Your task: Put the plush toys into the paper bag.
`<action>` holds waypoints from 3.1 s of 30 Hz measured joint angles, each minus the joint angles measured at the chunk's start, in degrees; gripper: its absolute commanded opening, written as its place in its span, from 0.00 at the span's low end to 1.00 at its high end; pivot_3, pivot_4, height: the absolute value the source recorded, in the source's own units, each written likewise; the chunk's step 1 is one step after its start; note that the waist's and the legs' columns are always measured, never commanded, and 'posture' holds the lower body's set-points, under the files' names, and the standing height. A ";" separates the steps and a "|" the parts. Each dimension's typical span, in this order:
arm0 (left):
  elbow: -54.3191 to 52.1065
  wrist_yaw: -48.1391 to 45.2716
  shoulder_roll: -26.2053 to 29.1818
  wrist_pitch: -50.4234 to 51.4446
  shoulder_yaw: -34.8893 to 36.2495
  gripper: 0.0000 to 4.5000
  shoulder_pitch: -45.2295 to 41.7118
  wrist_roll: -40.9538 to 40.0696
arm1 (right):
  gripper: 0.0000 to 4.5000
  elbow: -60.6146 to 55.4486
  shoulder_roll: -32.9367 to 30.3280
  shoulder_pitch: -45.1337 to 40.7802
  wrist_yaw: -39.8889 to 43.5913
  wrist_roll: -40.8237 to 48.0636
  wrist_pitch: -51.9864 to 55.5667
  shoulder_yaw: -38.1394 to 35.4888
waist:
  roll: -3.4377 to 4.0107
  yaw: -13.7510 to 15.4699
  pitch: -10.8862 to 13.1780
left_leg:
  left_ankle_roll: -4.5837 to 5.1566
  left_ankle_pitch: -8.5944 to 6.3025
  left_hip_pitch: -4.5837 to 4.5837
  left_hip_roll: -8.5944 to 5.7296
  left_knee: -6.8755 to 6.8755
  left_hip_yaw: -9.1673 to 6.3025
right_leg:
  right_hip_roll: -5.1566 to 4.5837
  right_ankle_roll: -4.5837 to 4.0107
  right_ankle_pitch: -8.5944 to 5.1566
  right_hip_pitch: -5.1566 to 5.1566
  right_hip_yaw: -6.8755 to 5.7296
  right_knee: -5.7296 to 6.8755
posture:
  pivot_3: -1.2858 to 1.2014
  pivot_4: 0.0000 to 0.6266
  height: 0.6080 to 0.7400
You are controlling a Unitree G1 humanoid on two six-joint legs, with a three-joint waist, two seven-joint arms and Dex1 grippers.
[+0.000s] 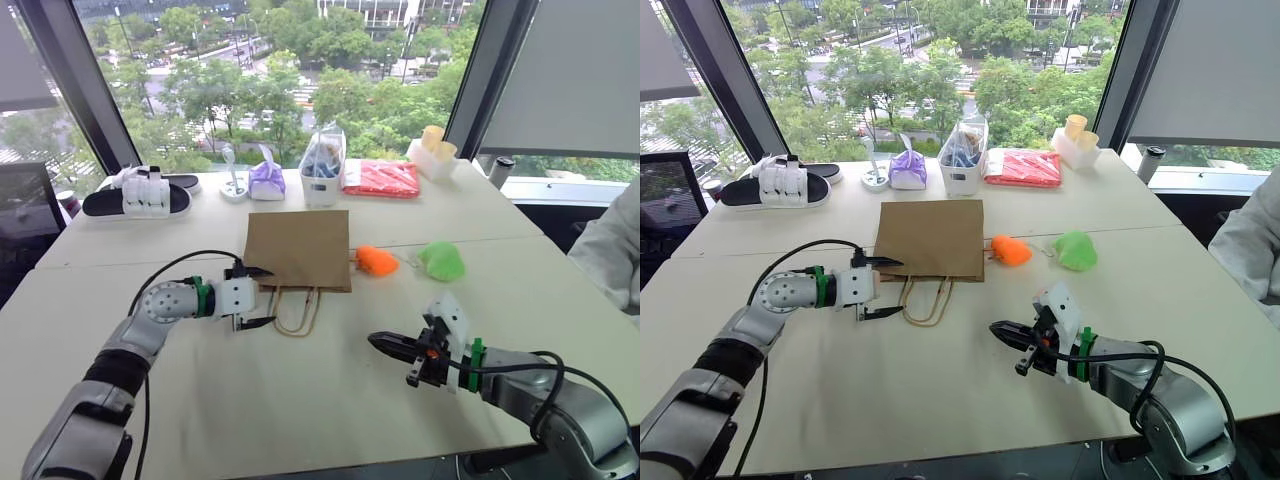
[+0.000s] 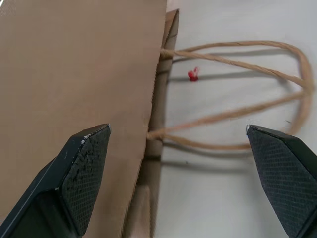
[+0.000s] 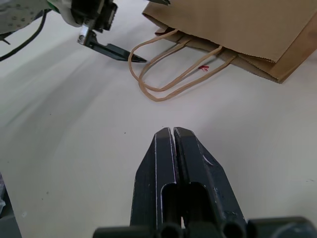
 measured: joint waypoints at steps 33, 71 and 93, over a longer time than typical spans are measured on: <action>-25.95 -5.19 -2.87 54.93 12.72 0.02 1.10 -24.66 | 0.00 7.78 14.81 -12.56 -6.79 -10.47 -8.41 10.53 | -0.12 -3.01 -0.04 | 0.00 0.00 0.00 0.02 0.63 -0.13 | 0.07 0.01 0.00 -0.13 -0.11 0.98 | 0.52 0.24 1.00; -44.09 23.46 -14.98 116.92 34.51 0.02 -6.49 -61.81 | 0.00 50.60 30.04 -24.72 -9.23 -32.33 -34.54 18.55 | -0.15 -3.16 -0.06 | -0.34 0.16 0.07 -0.04 0.61 -0.15 | 0.10 -0.02 0.00 -0.18 0.02 1.03 | 0.52 0.24 1.00; -47.25 51.09 -30.73 112.70 44.47 0.02 -6.45 -74.22 | 0.00 53.09 30.79 -23.91 -9.09 -42.63 -42.89 20.97 | -0.19 -3.07 -0.08 | -0.40 0.15 0.10 -0.04 0.67 -0.13 | 0.11 -0.02 0.00 -0.12 0.06 1.02 | 0.52 0.24 1.00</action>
